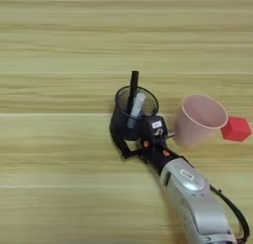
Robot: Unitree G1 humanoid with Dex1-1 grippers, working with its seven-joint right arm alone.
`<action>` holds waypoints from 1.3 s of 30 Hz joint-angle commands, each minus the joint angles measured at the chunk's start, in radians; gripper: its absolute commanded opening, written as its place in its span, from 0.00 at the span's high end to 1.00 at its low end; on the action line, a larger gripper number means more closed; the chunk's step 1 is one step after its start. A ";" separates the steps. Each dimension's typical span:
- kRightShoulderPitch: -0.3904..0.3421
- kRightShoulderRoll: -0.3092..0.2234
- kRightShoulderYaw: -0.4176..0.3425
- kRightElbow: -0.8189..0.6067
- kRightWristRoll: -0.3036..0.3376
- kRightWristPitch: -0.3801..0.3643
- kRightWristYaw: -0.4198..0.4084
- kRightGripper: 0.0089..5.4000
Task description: Move the objects on the table
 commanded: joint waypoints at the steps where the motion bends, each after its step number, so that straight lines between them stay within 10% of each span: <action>1: -0.054 0.000 -0.016 -0.015 0.003 -0.044 -0.010 0.01; 17: -0.061 0.010 -0.031 0.023 0.008 -0.073 -0.012 0.12; 39: 0.128 0.014 0.120 -0.116 -0.019 -0.080 0.029 0.12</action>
